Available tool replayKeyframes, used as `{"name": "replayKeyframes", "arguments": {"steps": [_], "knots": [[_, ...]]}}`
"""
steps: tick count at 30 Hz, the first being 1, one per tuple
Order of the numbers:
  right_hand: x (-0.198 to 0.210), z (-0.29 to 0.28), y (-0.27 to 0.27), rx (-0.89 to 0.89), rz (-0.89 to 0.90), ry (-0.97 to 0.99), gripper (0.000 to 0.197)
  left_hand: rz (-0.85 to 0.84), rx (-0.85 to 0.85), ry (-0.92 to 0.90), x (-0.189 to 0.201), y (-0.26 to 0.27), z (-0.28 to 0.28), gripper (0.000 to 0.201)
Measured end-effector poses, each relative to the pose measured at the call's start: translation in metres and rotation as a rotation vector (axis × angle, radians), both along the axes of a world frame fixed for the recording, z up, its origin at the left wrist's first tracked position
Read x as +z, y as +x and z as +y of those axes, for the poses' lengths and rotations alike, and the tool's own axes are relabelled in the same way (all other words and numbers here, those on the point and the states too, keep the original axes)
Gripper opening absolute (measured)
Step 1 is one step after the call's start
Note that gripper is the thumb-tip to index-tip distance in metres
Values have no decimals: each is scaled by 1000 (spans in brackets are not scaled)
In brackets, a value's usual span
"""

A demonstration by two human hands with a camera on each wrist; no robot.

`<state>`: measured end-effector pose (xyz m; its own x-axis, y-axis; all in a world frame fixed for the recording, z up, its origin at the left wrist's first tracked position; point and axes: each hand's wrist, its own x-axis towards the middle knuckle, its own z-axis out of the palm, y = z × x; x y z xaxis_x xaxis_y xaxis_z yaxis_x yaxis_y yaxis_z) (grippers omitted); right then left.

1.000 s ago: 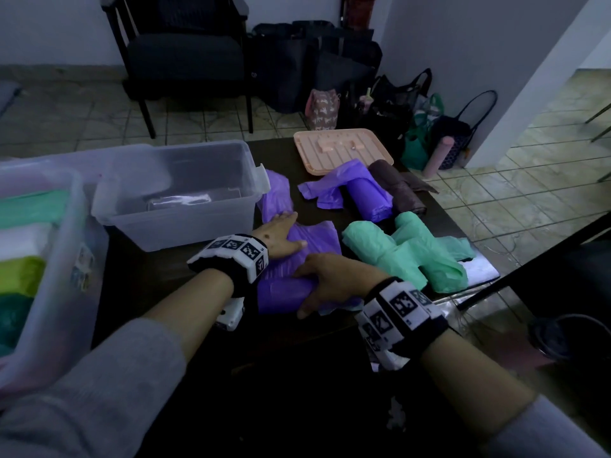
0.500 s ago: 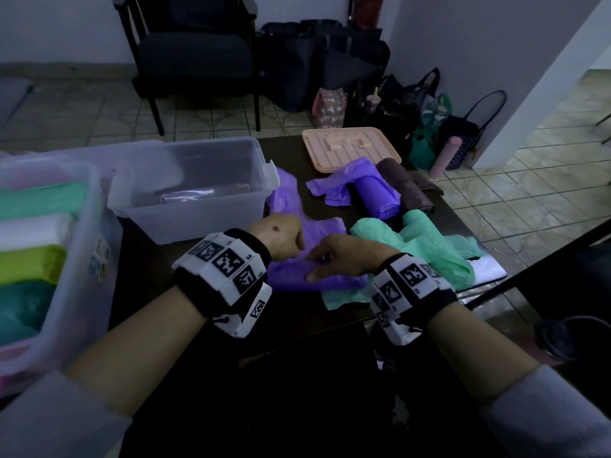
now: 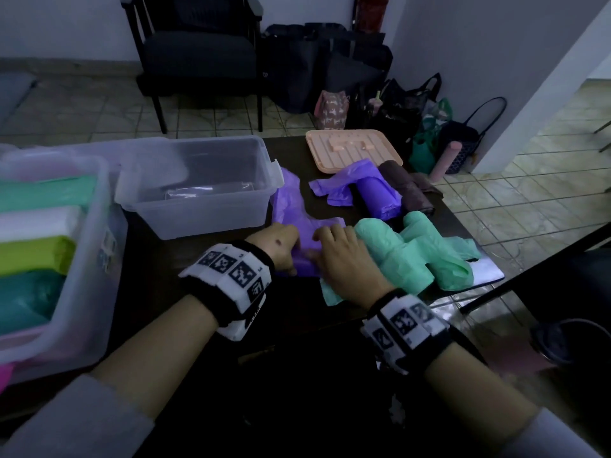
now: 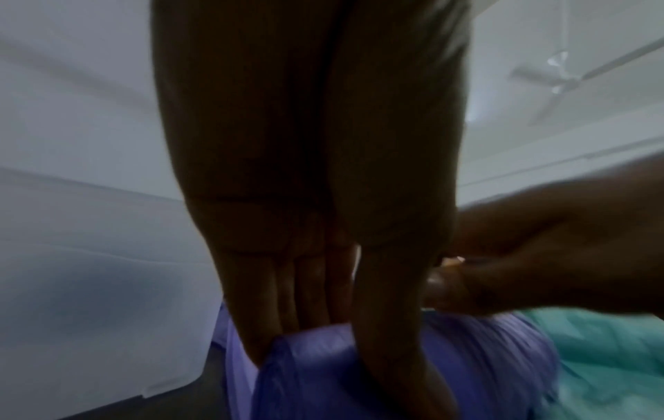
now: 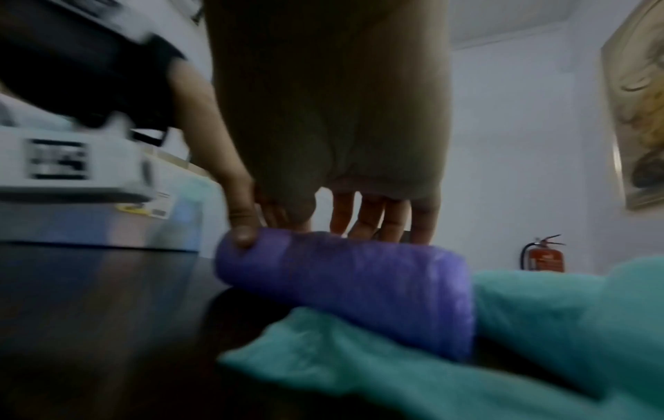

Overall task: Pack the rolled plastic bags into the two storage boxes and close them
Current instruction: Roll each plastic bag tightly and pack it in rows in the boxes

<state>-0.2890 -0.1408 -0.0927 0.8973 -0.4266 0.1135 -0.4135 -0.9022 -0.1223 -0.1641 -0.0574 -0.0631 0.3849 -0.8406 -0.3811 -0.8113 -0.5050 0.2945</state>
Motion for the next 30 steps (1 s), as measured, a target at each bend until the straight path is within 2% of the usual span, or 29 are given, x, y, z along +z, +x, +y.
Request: {"name": "replayKeyframes", "arguments": {"steps": [3, 6, 8, 12, 14, 16, 19, 23, 25, 28, 30], "knots": [[-14, 20, -10, 59, -9, -63, 39, 24, -25, 114, 3, 11, -8, 50], [-17, 22, -11, 92, 77, -21, 48, 50, -83, 195, 7, 19, -12, 50], [-13, 17, -9, 111, 70, 19, 47, 57, -93, 202, 8, 22, -13, 48], [1, 6, 2, 131, 244, 59, 53, 53, -24, 62, 4, 24, -8, 55], [8, 2, 9, 95, 326, 106, 53, 65, -5, -64, 2, 22, -3, 43], [12, -1, 15, 67, 394, 192, 51, 58, -11, -116, -1, 19, 0, 32], [17, -5, 17, 51, 489, 296, 49, 99, -34, -75, -3, 16, 6, 37], [23, -9, 20, 31, 563, 392, 46, 166, -75, -41, -7, 16, 10, 58], [24, -6, 18, 15, 528, 395, 48, 147, -70, -48, -10, 15, 7, 56], [22, 6, 11, 25, 346, 268, 50, 125, -57, 2, -10, 16, 2, 52], [17, 13, 7, 52, 299, 204, 51, 153, -57, 70, -7, 20, 1, 43]]}}
